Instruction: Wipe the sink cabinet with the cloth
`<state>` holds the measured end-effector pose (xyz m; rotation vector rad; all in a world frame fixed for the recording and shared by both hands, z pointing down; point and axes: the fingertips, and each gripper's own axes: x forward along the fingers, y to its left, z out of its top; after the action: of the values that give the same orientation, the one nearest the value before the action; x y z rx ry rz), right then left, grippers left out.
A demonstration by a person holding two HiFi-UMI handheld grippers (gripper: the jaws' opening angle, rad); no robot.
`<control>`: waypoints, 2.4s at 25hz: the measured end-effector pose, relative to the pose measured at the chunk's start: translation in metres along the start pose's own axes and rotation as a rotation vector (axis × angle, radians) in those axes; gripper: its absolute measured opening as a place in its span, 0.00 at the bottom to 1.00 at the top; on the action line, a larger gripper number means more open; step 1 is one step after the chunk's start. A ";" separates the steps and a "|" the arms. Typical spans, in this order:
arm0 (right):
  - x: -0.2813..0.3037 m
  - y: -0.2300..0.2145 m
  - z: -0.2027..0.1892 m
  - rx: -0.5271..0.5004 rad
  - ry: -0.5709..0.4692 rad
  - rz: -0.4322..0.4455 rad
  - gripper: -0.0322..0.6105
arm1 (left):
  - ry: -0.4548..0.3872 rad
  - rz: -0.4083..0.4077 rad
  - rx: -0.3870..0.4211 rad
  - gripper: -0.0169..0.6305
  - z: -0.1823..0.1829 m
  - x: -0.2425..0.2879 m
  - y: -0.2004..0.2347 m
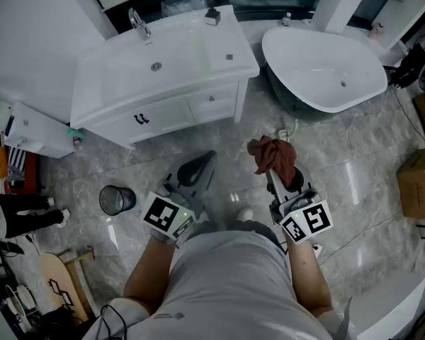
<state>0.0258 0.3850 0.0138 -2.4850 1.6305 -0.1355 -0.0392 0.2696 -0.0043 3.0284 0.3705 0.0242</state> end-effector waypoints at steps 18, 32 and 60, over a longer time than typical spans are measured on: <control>-0.020 -0.049 -0.002 0.085 -0.009 0.052 0.21 | 0.019 0.075 -0.020 0.04 -0.017 0.038 -0.034; 0.068 -0.074 -0.024 0.094 0.071 0.029 0.21 | 0.031 0.102 -0.077 0.04 -0.037 0.066 0.060; 0.267 -0.089 -0.100 0.134 0.334 0.036 0.21 | 0.125 0.190 -0.140 0.04 -0.074 0.074 0.256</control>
<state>0.1962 0.1662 0.1242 -2.4279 1.7162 -0.6648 0.0921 0.0467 0.0930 2.9188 0.0839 0.2426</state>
